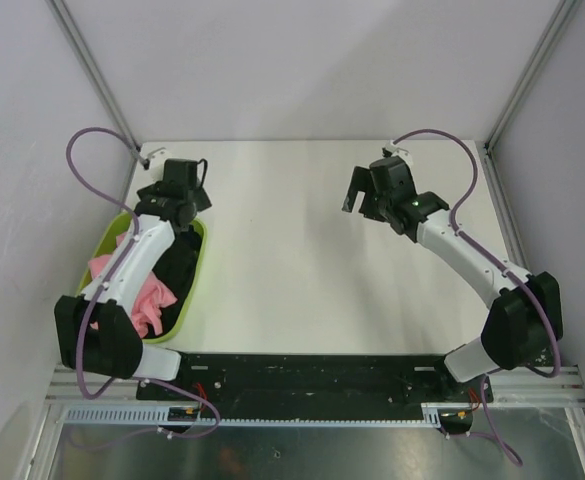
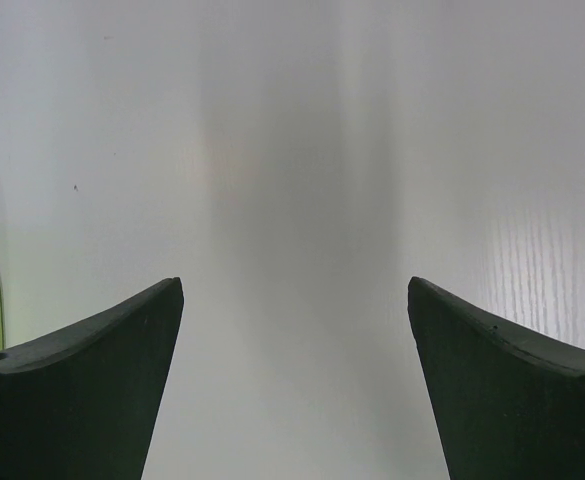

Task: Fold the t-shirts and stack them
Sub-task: Grab crumpled tshirt from bin with the left arm

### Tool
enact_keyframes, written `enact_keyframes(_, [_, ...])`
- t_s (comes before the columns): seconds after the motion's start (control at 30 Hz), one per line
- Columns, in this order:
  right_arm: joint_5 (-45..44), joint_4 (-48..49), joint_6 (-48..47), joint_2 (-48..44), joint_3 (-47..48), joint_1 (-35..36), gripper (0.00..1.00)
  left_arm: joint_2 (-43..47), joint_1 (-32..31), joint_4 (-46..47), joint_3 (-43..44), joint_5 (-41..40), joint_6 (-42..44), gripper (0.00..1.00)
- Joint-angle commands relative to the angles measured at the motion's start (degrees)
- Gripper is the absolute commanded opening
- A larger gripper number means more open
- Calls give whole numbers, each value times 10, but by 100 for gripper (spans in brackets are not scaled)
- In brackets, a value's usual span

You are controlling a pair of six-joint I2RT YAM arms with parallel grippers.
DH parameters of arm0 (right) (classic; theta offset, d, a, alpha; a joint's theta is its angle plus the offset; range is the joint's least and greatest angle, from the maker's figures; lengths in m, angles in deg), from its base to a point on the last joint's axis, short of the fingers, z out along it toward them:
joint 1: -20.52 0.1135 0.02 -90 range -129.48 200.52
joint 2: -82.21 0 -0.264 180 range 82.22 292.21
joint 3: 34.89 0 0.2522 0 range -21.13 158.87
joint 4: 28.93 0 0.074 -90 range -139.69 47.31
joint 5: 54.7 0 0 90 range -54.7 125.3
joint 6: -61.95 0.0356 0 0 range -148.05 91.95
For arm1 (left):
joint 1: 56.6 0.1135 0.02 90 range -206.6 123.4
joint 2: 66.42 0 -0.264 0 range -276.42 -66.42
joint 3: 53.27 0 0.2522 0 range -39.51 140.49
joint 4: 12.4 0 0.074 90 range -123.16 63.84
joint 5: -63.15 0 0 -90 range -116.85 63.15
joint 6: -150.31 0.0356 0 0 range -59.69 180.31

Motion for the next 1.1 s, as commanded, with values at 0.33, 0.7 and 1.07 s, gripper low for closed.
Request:
enact_keyframes(0.33, [15, 7, -10, 27, 20, 15, 99, 127, 67, -64, -83, -143, -46, 87])
enact_keyframes(0.7, [27, 5, -11, 47, 21, 30, 99, 194, 160, -122, -154, -87, -97, 81])
enact_keyframes(1.07, [33, 3, -19, 53, 17, 32, 99, 148, 197, -127, -199, -29, -185, 62])
